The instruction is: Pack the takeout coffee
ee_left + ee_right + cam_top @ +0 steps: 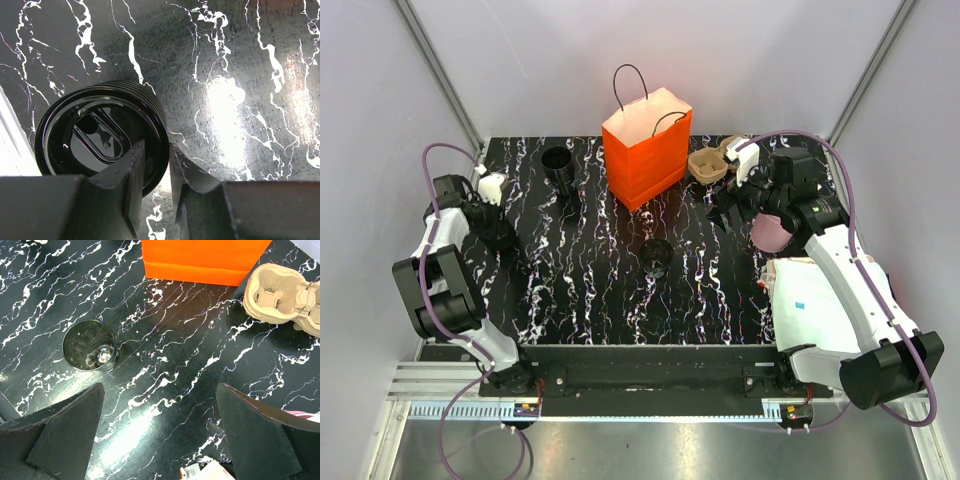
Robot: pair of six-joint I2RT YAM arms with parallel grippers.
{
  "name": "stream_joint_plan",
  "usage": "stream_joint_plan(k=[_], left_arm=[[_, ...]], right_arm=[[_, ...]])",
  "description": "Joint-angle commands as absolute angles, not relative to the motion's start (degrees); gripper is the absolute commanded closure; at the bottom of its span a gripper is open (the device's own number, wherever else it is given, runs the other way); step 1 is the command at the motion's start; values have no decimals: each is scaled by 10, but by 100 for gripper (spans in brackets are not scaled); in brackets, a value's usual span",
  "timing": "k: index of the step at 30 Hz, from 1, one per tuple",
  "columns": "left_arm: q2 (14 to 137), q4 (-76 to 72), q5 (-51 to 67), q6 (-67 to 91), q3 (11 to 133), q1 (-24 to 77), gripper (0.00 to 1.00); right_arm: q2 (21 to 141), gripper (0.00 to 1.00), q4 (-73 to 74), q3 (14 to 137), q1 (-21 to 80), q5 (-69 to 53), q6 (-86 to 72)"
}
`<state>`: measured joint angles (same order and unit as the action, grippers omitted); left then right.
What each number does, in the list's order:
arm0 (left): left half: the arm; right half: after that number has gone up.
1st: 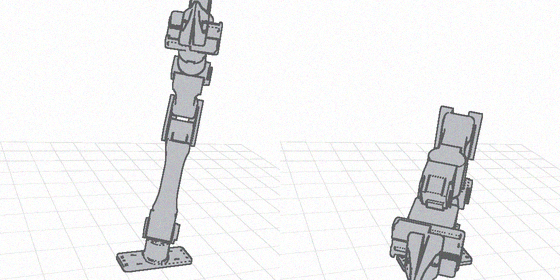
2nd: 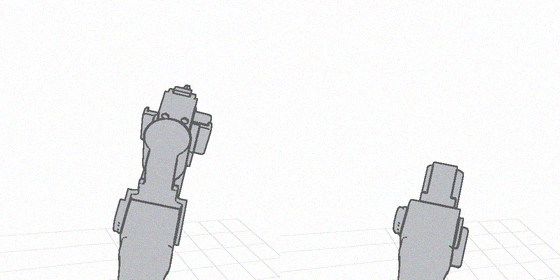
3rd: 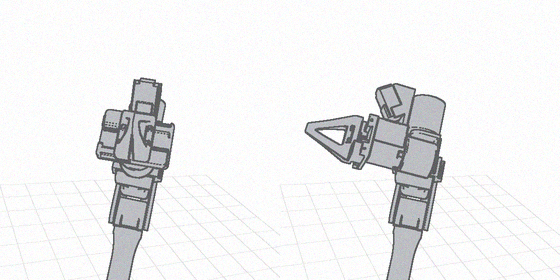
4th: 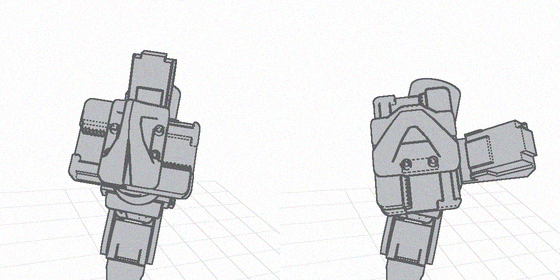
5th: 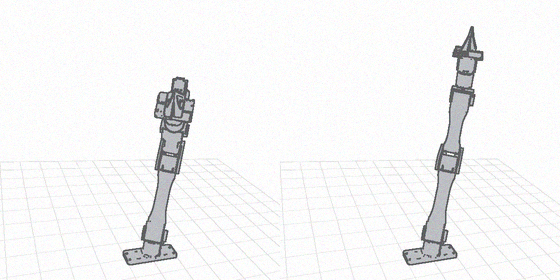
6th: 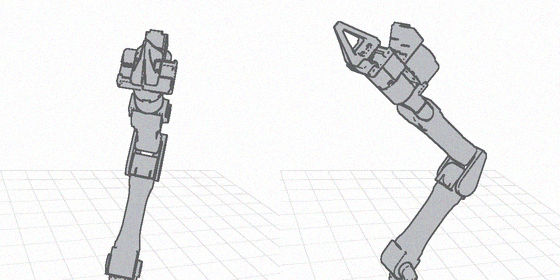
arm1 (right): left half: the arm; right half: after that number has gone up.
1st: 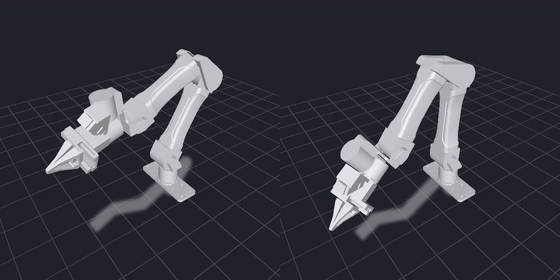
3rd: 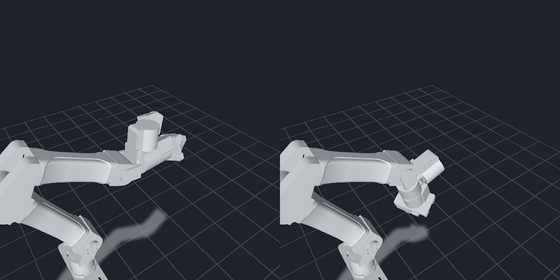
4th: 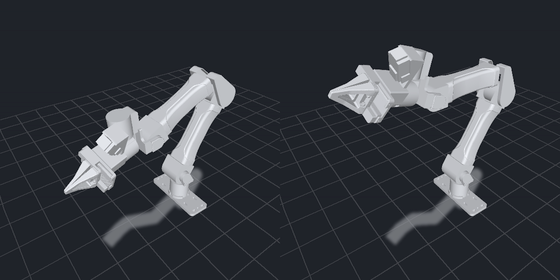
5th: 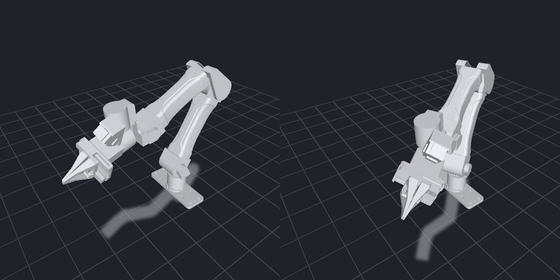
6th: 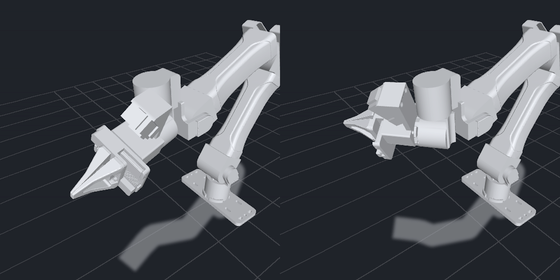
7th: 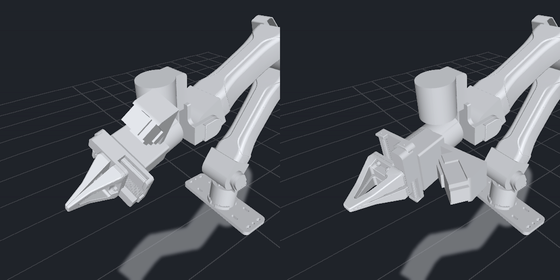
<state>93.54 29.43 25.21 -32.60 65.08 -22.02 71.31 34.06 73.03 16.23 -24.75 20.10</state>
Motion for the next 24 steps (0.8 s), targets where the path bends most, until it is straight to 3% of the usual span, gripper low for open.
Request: stream_joint_plan(k=[1, 16, 18, 19, 22, 24], left_arm=[[915, 286, 259, -328, 654, -219, 72], [853, 308, 283, -316, 675, -220, 72], [860, 308, 274, -327, 670, -220, 67], [864, 308, 272, -330, 669, -219, 59], [884, 306, 261, -340, 670, -221, 49], [899, 304, 258, -342, 675, -220, 47]], right_arm=[[701, 0, 324, 737, 166, -259, 193], [694, 0, 331, 744, 166, -264, 193], [690, 0, 331, 743, 166, -264, 193], [690, 0, 331, 743, 166, -265, 195], [688, 0, 330, 741, 166, -265, 194], [686, 0, 331, 740, 166, -265, 194]])
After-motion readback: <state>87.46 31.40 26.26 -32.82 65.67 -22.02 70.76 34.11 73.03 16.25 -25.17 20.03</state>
